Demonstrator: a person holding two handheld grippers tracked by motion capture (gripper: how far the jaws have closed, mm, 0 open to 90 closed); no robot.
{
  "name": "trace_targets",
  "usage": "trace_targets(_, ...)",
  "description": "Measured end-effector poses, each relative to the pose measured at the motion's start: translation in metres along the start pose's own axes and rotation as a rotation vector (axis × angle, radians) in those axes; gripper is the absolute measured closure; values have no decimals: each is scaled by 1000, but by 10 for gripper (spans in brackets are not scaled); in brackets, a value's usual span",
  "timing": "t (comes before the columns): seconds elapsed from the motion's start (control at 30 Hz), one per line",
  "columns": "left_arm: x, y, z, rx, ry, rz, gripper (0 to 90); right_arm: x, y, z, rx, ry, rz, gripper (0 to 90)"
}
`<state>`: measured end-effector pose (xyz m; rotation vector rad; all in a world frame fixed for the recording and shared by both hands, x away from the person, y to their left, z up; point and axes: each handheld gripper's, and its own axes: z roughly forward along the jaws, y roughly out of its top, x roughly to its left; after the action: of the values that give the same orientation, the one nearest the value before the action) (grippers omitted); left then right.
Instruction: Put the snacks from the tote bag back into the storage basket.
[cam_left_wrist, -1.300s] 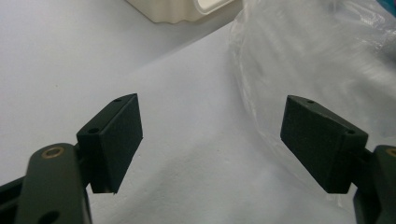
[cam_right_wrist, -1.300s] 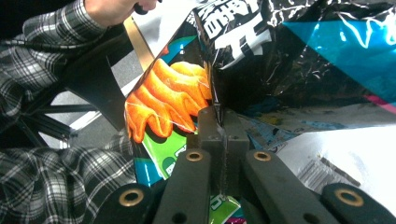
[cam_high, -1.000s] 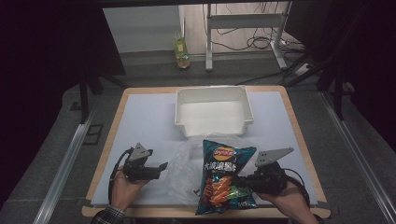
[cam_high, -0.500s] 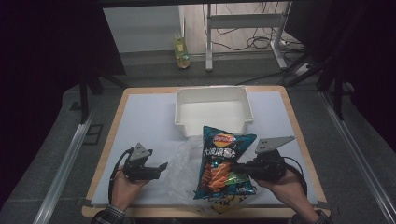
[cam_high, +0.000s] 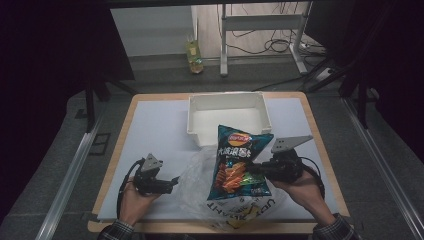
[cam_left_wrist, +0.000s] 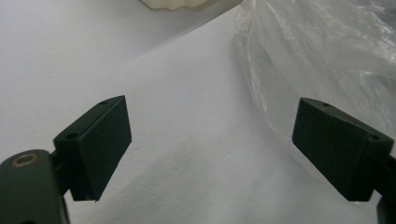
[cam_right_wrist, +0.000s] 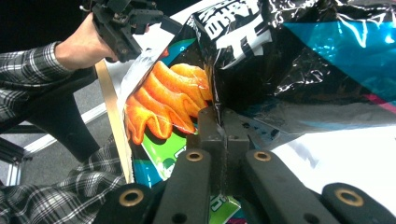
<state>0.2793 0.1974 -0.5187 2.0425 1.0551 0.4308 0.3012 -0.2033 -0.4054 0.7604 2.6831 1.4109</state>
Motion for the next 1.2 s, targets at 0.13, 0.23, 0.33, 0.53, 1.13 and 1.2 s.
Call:
trace_targets(0.13, 3, -1, 1, 12, -33, -22, 75, -4, 3, 2, -6, -2, 2, 891)
trace_targets(0.23, 2, -1, 3, 21, -29, -17, 61, -8, 6, 2, -12, -8, 6, 891)
trace_targets(0.33, 1, -1, 2, 18, -33, -14, 46, -12, 8, 2, -21, -12, 11, 891)
trace_targets(0.53, 2, -1, 3, 21, -27, -15, 41, -20, 14, 3, -33, -20, 15, 891)
trace_targets(1.13, 2, -2, 4, 31, -10, 6, 39, -45, 35, 8, -72, -47, 5, 891)
trace_targets(1.2, 1, -1, 4, 31, -7, 9, 39, -48, 36, 10, -76, -50, 5, 891)
